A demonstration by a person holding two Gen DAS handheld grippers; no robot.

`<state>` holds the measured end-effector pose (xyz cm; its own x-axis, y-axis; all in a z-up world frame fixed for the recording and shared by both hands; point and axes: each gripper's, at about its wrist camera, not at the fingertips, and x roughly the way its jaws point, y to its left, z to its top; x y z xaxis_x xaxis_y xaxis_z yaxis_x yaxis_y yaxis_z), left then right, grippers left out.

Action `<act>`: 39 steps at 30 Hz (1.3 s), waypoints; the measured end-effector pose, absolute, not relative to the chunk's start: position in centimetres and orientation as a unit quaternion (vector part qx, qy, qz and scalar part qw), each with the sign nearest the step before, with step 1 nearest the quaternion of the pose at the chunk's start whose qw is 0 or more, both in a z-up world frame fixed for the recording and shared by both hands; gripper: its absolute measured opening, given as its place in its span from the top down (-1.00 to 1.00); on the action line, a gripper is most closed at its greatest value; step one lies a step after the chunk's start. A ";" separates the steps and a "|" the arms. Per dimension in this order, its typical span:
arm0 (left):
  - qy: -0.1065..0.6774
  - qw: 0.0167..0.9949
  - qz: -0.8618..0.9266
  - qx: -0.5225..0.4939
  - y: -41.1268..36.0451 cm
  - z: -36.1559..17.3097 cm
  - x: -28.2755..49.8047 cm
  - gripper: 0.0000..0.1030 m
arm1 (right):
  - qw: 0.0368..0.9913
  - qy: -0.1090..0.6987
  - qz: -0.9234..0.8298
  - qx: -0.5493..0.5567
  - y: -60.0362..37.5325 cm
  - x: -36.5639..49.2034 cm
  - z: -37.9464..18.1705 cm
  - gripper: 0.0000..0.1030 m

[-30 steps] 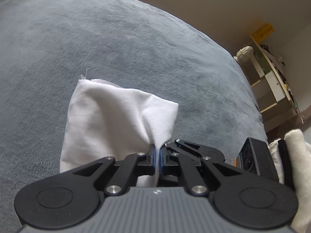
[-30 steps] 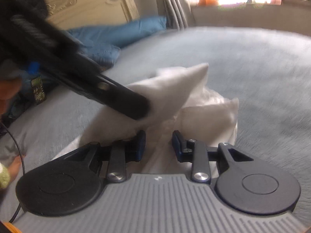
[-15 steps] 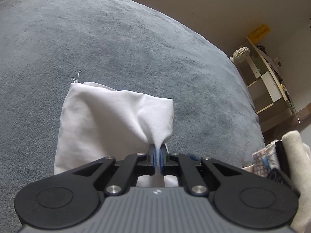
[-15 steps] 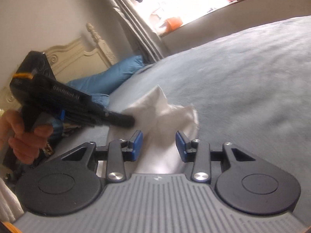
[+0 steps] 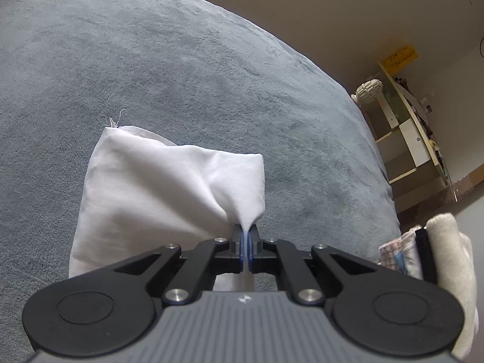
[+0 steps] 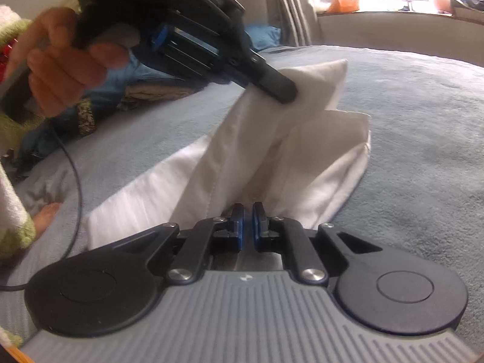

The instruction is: Fold clothes

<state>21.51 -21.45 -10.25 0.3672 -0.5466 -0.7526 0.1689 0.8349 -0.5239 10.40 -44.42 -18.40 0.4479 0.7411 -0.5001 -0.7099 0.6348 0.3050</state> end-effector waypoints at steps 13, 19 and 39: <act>0.535 0.780 -0.231 -0.228 -23.4 -14.6 23.8 0.47 | 0.893 0.303 0.301 0.142 -50.8 6.6 -17.7 0.70; 0.524 0.780 -0.252 -0.231 -23.3 -13.7 23.8 0.44 | 0.903 0.268 0.246 0.228 -53.5 2.6 -17.8 0.63; 0.577 0.761 -0.294 0.044 -27.2 -13.8 16.8 0.79 | 0.890 0.294 0.220 0.269 -52.5 2.6 -20.1 0.60</act>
